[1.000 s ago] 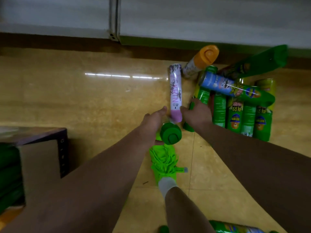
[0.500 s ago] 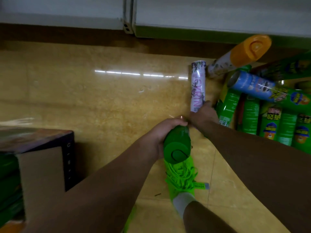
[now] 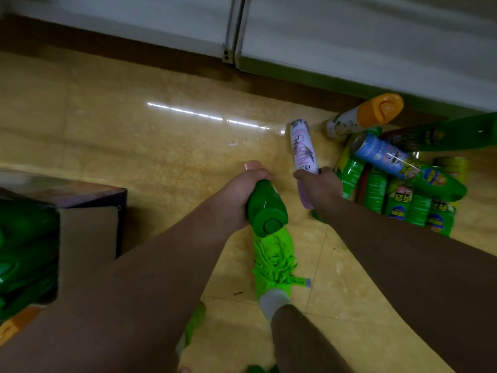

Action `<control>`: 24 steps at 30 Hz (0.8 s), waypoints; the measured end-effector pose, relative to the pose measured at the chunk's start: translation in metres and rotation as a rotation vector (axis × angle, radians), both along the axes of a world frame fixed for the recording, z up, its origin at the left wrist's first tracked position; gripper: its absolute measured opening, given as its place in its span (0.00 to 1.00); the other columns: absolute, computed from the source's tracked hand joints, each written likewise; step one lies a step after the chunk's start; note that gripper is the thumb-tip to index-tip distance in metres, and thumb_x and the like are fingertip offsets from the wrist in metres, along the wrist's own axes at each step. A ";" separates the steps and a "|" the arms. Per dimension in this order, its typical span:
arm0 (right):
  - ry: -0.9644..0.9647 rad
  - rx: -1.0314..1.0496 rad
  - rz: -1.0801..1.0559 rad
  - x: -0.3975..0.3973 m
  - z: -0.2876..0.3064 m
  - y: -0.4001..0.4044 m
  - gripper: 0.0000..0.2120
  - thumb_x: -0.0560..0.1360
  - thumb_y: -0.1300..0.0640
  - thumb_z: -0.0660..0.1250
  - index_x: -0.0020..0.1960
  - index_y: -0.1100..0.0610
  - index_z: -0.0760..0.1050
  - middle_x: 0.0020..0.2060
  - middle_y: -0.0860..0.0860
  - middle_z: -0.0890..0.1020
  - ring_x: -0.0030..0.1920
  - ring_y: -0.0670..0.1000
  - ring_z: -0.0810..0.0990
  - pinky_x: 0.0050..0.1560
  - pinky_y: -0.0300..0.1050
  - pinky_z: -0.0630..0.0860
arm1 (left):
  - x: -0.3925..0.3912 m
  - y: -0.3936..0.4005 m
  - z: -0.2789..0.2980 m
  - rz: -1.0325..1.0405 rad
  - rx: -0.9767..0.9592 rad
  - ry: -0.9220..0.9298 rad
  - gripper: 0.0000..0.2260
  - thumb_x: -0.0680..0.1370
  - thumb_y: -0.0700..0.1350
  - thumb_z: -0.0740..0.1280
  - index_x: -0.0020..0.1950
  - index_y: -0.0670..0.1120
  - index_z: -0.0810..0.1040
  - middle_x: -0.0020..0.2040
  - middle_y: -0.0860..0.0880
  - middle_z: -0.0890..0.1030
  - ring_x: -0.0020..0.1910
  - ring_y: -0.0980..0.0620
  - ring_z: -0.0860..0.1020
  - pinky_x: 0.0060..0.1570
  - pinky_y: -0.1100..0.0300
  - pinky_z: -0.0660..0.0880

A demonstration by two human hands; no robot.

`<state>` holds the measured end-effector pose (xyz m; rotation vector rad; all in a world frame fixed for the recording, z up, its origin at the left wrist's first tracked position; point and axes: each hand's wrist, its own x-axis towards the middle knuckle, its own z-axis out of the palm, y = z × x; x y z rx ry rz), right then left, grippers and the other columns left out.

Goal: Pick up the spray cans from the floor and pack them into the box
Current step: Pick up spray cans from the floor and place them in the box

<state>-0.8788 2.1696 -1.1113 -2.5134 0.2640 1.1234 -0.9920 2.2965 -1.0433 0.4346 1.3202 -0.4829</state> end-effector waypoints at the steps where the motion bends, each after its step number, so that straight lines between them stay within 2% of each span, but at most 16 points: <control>1: 0.004 0.000 -0.001 -0.002 0.010 0.002 0.25 0.67 0.43 0.74 0.56 0.59 0.79 0.47 0.55 0.83 0.45 0.57 0.81 0.45 0.49 0.78 | -0.003 0.003 0.006 0.009 0.015 0.000 0.09 0.77 0.45 0.67 0.53 0.40 0.75 0.34 0.43 0.77 0.27 0.47 0.77 0.25 0.61 0.76; 3: 0.022 -0.009 0.054 -0.009 0.031 0.007 0.26 0.63 0.40 0.74 0.52 0.58 0.81 0.42 0.56 0.84 0.41 0.59 0.84 0.44 0.57 0.83 | -0.009 0.010 0.019 0.027 0.090 0.007 0.16 0.74 0.44 0.71 0.58 0.37 0.74 0.36 0.41 0.78 0.27 0.46 0.78 0.26 0.59 0.77; 5: 0.034 -0.005 0.137 -0.019 0.052 0.013 0.24 0.62 0.40 0.74 0.48 0.58 0.82 0.37 0.56 0.83 0.36 0.59 0.84 0.40 0.59 0.83 | -0.018 0.018 0.034 0.037 0.185 -0.004 0.25 0.72 0.43 0.73 0.65 0.37 0.72 0.40 0.39 0.78 0.27 0.45 0.80 0.28 0.57 0.77; 6: 0.032 0.003 0.173 -0.025 0.063 0.018 0.23 0.63 0.41 0.74 0.47 0.58 0.82 0.36 0.56 0.83 0.35 0.59 0.84 0.39 0.58 0.83 | -0.023 0.023 0.043 0.044 0.226 -0.012 0.26 0.71 0.42 0.74 0.66 0.37 0.71 0.41 0.39 0.78 0.27 0.45 0.80 0.28 0.57 0.77; 9: 0.018 0.048 0.230 -0.042 0.100 0.043 0.22 0.63 0.41 0.73 0.46 0.58 0.81 0.35 0.56 0.83 0.33 0.60 0.84 0.37 0.59 0.83 | -0.045 0.043 0.075 0.077 0.279 -0.024 0.25 0.72 0.41 0.75 0.65 0.42 0.70 0.46 0.39 0.79 0.33 0.44 0.80 0.28 0.57 0.77; 12: 0.000 0.116 0.290 -0.062 0.140 0.081 0.20 0.63 0.42 0.73 0.42 0.58 0.80 0.31 0.56 0.83 0.30 0.60 0.83 0.36 0.59 0.82 | -0.076 0.064 0.111 0.119 0.352 -0.069 0.24 0.71 0.40 0.75 0.64 0.43 0.71 0.48 0.38 0.80 0.37 0.43 0.80 0.32 0.56 0.78; 17: -0.043 0.271 0.418 -0.108 0.212 0.161 0.20 0.60 0.39 0.70 0.40 0.55 0.78 0.31 0.55 0.82 0.32 0.62 0.83 0.36 0.61 0.82 | -0.139 0.109 0.173 0.245 0.471 -0.091 0.26 0.70 0.41 0.76 0.64 0.46 0.71 0.51 0.38 0.81 0.41 0.41 0.82 0.40 0.51 0.81; 24: -0.075 0.406 0.707 -0.199 0.300 0.260 0.13 0.67 0.46 0.73 0.41 0.56 0.78 0.27 0.54 0.81 0.28 0.60 0.82 0.33 0.60 0.82 | -0.236 0.179 0.246 0.477 0.579 -0.062 0.27 0.69 0.43 0.77 0.66 0.46 0.71 0.53 0.38 0.82 0.47 0.39 0.83 0.43 0.49 0.82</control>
